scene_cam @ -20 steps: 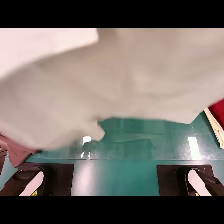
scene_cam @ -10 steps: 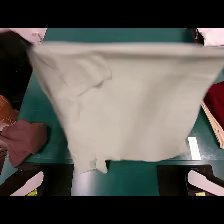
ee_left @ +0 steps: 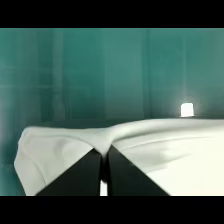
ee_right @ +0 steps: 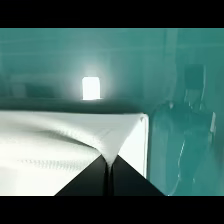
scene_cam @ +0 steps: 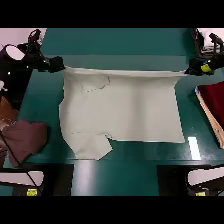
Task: Fold the shirts.
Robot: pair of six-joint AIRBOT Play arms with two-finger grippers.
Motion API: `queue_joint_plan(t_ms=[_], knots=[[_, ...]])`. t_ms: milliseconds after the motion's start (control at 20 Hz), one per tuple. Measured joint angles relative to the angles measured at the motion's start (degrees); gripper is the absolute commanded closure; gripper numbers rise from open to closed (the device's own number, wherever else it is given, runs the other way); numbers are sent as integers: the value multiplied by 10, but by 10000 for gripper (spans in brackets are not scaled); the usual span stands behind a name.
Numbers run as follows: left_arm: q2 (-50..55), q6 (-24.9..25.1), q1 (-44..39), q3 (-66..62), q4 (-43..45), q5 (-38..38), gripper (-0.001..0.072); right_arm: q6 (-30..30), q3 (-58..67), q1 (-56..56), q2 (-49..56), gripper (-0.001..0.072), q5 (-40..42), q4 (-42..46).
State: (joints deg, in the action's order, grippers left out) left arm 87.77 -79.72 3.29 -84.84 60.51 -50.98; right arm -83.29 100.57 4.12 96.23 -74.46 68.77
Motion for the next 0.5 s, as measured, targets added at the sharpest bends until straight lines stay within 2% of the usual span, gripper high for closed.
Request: queue_joint_plan(t_ms=[100, 250, 400, 500], knots=[[13, 7, 0, -24, 1, -22, 684, 0, 14, -1, 8, 692, 3, 0], [21, 14, 0, -33, 19, -108, 685, 3, -13, -2, -7, 692, -1, 9], [21, 16, 0, 5, 28, -172, 684, 7, -92, -5, -41, 691, 3, 22], [20, 14, 0, 44, 31, -181, 680, 8, -154, -7, -63, 691, 16, 24]])
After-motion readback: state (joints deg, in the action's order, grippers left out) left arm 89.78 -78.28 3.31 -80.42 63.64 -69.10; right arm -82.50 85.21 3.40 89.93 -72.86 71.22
